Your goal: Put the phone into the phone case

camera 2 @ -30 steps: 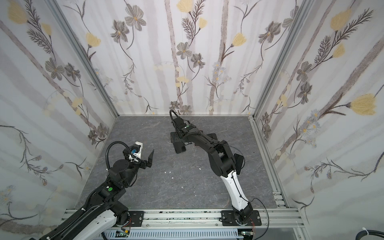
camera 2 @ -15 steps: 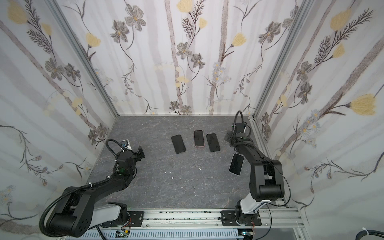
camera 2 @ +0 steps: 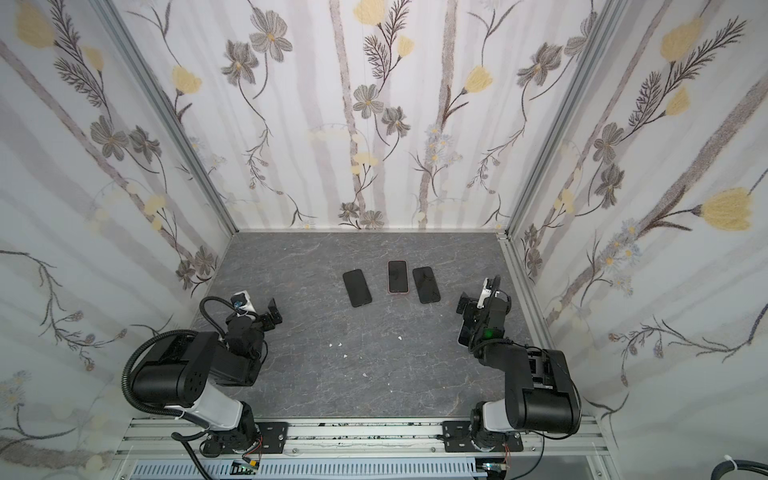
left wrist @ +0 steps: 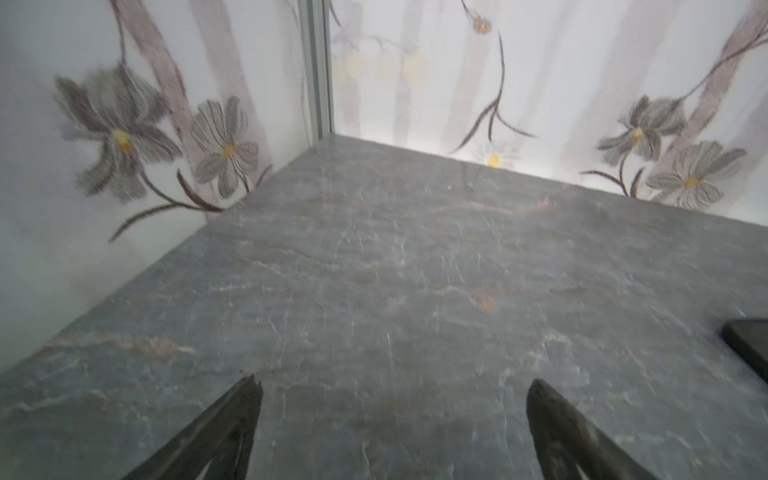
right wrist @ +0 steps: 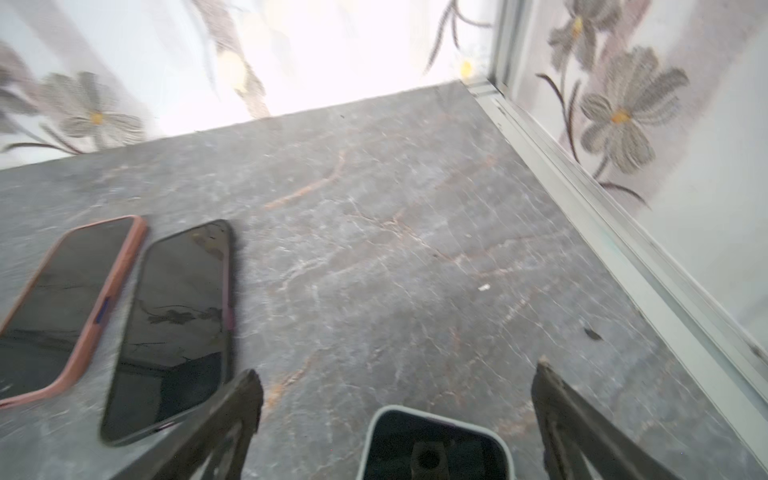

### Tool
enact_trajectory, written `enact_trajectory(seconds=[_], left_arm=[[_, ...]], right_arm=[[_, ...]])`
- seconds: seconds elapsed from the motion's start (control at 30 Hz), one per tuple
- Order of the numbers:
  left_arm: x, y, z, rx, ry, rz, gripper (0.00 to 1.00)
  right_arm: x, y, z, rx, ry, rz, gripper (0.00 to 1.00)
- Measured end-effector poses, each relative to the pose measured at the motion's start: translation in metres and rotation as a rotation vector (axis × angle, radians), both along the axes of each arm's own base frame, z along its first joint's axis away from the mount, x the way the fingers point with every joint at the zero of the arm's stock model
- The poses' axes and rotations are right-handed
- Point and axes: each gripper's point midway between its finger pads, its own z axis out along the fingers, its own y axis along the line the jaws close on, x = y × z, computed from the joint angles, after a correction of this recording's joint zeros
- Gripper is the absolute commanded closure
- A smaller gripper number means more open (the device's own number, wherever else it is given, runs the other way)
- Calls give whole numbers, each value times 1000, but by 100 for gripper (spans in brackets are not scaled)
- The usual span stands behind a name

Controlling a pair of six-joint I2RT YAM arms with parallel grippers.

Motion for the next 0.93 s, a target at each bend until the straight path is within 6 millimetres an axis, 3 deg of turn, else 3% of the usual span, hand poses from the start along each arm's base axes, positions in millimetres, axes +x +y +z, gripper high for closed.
enact_trajectory(seconds=[0.07,0.17,0.2,0.3,0.37,0.5,0.93], left_arm=[[7,-1,17,-6,-67,-5,0],[20,-2,35,-7,-123,6,0],[22,-3,38,-8,-132,2,0],[23,-5,38,-6,-129,5,0],[22,-5,38,-4,-129,13,0],[22,-5,38,1,-128,22,0],[24,-4,38,7,-124,34,0]], right_arm=[[-9,13,5,-7,-80,75,0],[-36,27,-29,-5,-53,126,0],[-38,26,-30,-6,-43,120,0],[-16,13,15,-45,-201,7,0],[-11,19,23,-56,-222,-2,0],[-12,5,24,-79,-223,-90,0],[-13,0,24,-95,-221,-123,0]])
